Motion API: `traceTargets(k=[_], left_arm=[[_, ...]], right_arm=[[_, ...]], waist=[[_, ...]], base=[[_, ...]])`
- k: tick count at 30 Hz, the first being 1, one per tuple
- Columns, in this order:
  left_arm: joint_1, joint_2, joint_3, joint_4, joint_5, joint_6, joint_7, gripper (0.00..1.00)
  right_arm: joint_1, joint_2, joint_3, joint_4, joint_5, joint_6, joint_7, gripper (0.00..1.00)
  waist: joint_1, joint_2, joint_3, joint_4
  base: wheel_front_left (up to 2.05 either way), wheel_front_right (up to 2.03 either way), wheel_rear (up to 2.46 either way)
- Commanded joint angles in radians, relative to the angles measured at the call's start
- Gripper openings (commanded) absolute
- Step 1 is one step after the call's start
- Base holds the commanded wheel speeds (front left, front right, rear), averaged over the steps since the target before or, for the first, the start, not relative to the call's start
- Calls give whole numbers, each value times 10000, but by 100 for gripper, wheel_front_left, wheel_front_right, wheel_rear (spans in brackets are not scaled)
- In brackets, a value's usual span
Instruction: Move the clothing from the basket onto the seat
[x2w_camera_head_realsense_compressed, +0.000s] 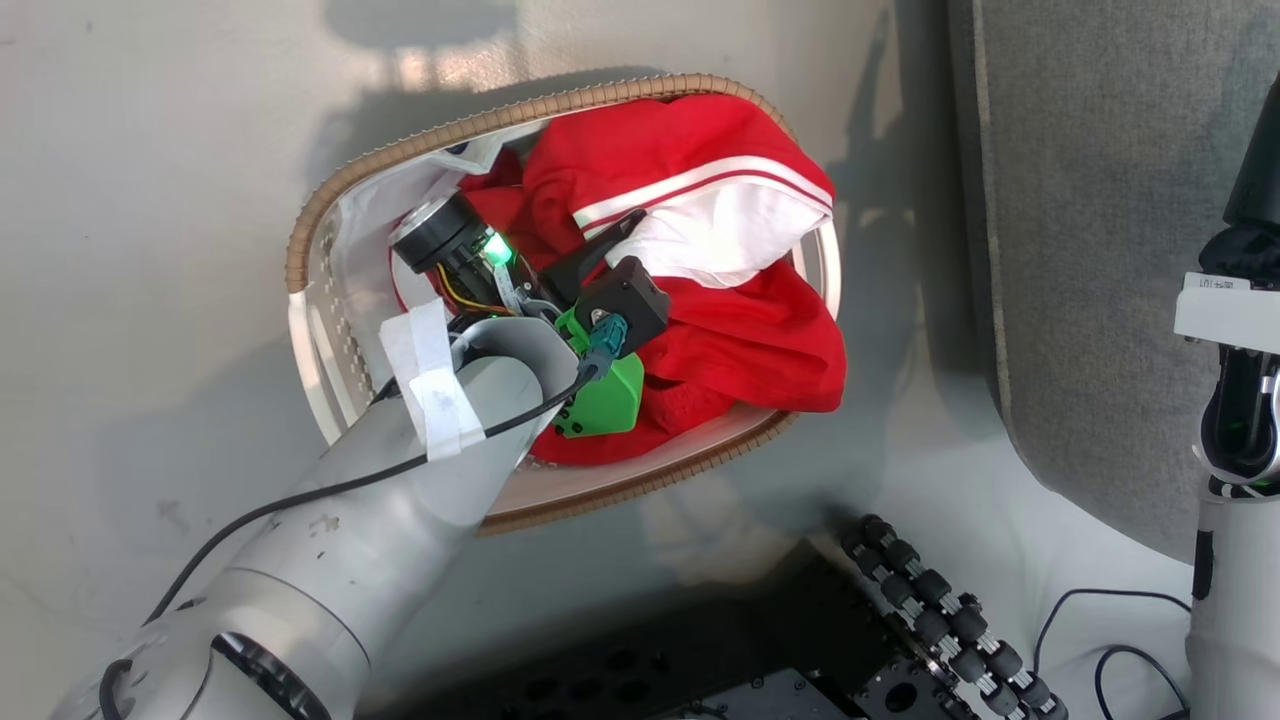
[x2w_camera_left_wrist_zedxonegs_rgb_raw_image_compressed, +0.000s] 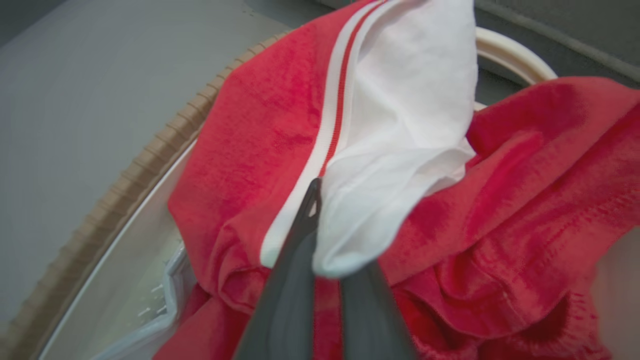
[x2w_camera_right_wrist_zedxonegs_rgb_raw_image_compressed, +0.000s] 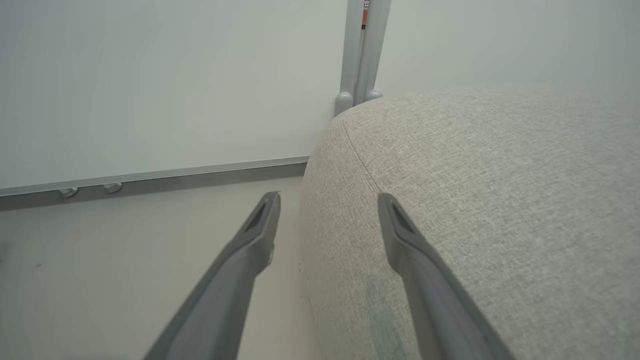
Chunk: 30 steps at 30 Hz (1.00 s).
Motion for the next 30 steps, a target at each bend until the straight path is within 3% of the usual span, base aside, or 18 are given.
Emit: traceTargets(k=[1,10,15,30], left_arm=[[132,12,15,-140,-197,-52,-10,0],[793,34,364,-1339,-752,-75,-10,0],[1291,340,578,-2507,-648,-57,-10,0],[2454,1421,837,-4800,-344,-440,-12,0]], right_arm=[[-24,-24,-7,23,-84,-8,-25,100],[-14,-25,24,138,-250,-8,-25,100],[269,-27,41,318,-470,-8,-25,100],[2048,-27,313,973,-1502,-8,-25,100]], waist=[[0,109,-133,101],[0,109,-1002,464],[0,109,-1878,723],[0,109,-5841,1614]], base=[[0,0,0],[0,0,0],[0,0,0],[0,0,0]])
